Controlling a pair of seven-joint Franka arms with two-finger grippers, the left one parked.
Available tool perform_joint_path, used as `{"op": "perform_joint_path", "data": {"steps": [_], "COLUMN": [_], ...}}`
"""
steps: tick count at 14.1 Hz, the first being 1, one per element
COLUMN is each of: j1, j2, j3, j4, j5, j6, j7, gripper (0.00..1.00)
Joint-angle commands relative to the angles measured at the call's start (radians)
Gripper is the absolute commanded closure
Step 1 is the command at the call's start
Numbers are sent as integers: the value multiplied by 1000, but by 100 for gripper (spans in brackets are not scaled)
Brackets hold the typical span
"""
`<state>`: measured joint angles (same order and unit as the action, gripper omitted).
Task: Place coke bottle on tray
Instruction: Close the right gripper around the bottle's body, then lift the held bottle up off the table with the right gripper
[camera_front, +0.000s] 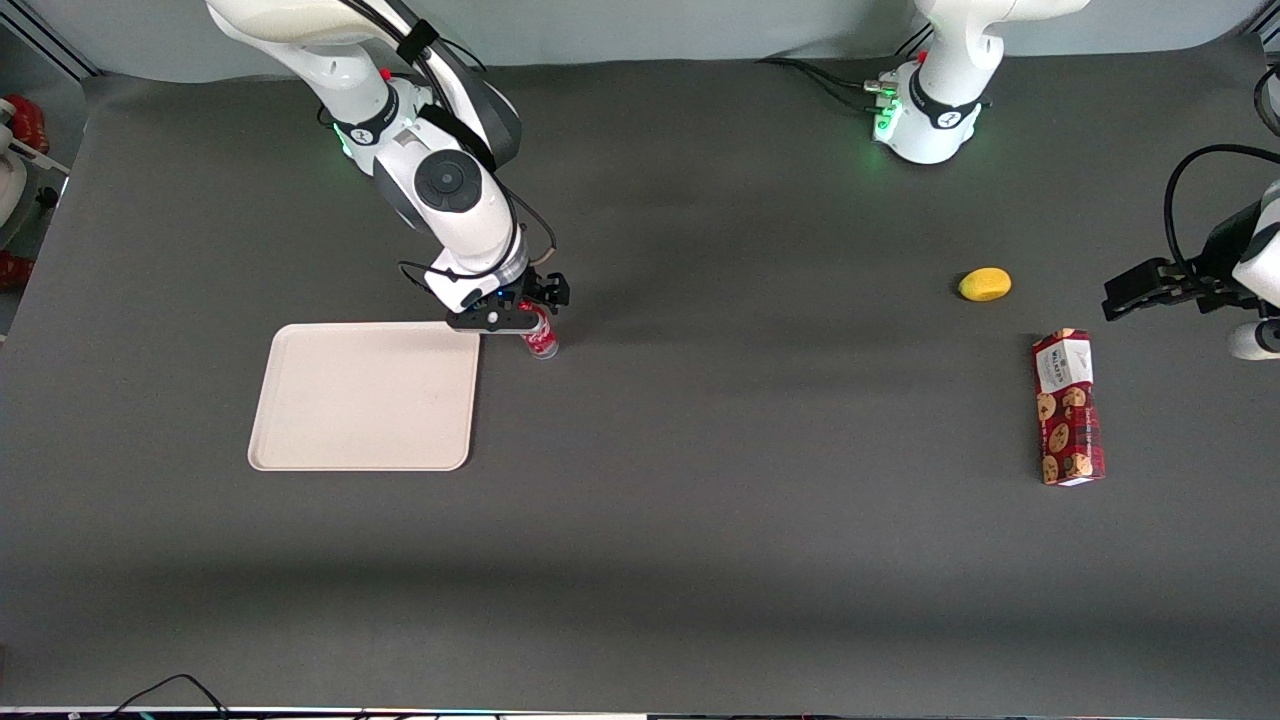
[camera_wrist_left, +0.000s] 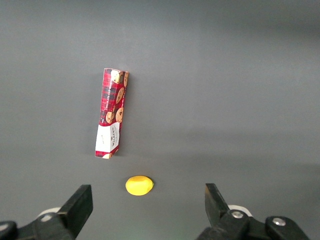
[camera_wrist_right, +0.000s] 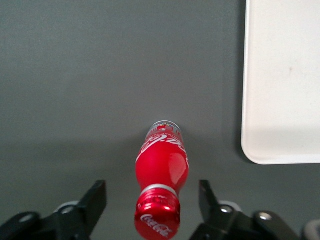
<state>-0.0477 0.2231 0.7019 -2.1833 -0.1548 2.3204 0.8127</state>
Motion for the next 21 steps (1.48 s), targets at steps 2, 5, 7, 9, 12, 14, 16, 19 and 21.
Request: {"op": "perform_joint_path", "data": {"steps": [2, 5, 7, 9, 12, 14, 16, 19, 21], "j1": [0, -1, -1, -3, -3, -11, -17, -17, -17], "j2": [1, -11, -42, -57, -73, -97, -108, -131, -163], "j3": [5, 7, 8, 11, 10, -4, -45, -158, -255], "j4": [2, 10, 22, 104, 291, 406, 509, 599, 587], "j5": [-28, -28, -19, -14, 33, 90, 98, 100, 101], "j6": [16, 13, -2, -121, -352, -477, -609, -740, -747], "j7": [37, 39, 40, 42, 19, -58, -143, -338, -510], "gripper": [64, 100, 100, 100, 100, 100, 100, 100, 100]}}
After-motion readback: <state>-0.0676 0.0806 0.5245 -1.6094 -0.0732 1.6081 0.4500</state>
